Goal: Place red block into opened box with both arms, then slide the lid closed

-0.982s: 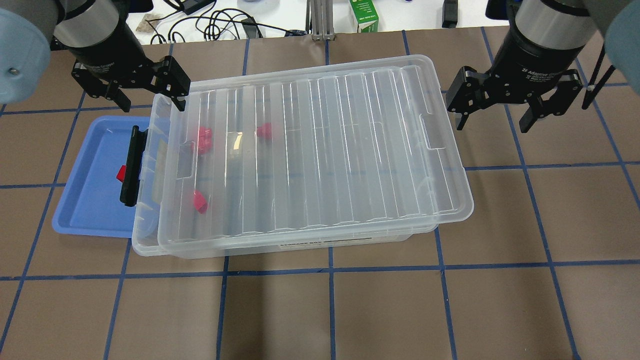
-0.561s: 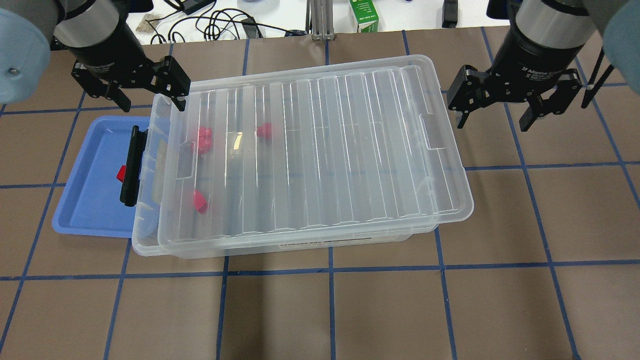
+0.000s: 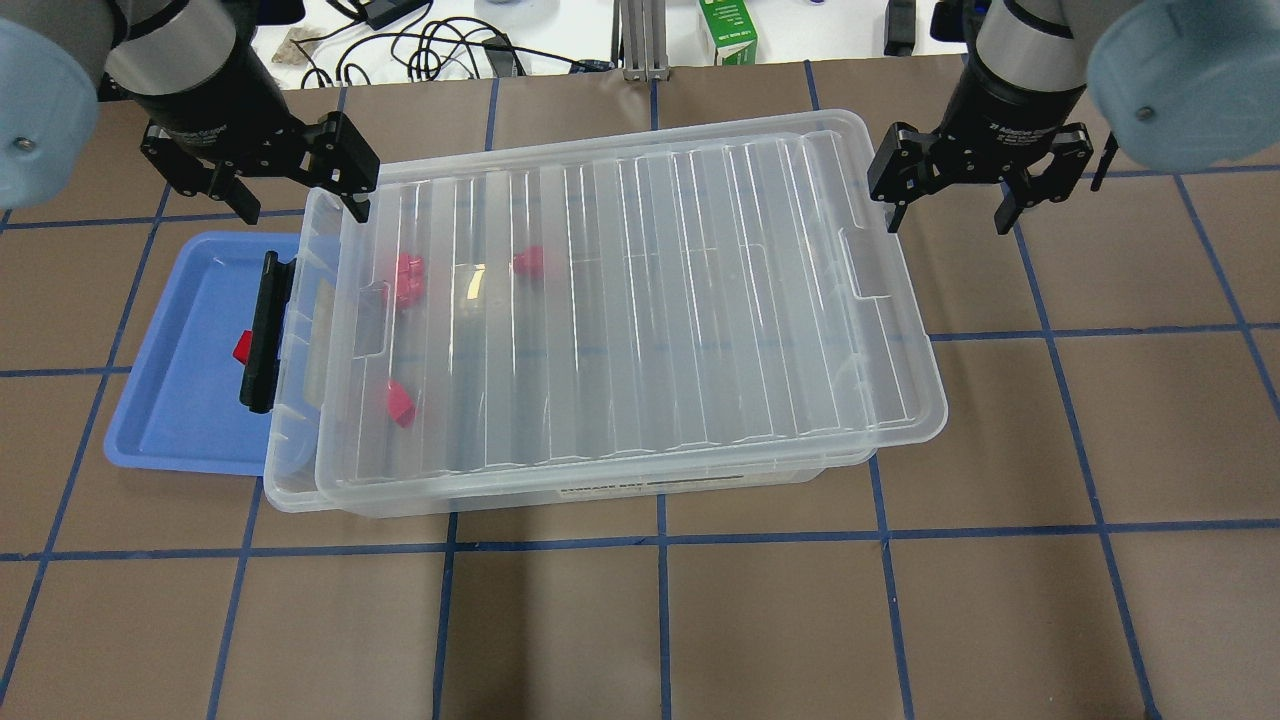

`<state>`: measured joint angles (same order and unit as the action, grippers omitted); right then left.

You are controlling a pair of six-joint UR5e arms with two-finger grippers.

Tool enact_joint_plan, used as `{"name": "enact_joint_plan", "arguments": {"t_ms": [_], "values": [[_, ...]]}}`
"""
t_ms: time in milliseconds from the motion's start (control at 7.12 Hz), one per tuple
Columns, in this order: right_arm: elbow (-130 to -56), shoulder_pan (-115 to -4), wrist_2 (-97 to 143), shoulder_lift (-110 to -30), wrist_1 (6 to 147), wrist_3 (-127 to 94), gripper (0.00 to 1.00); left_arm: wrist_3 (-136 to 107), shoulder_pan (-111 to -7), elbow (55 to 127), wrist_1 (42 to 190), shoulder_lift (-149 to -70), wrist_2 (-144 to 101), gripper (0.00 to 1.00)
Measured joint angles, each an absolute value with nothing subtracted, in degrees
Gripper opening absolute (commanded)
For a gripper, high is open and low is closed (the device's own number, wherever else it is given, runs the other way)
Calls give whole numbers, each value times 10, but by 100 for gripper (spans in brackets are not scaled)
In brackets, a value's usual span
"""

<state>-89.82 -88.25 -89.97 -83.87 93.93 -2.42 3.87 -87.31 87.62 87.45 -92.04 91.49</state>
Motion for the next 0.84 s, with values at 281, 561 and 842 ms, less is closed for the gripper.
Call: {"name": "enact_joint_plan", "arguments": {"t_ms": [281, 561, 842], "values": [[-898, -881, -902, -799, 972, -21, 100, 39, -873, 876, 875, -920, 915, 100], [-897, -873, -906, -764, 999, -17, 100, 39, -874, 876, 875, -920, 915, 100], [-900, -867, -906, -754, 1003, -16, 100, 39, -874, 876, 875, -920, 914, 100]]}}
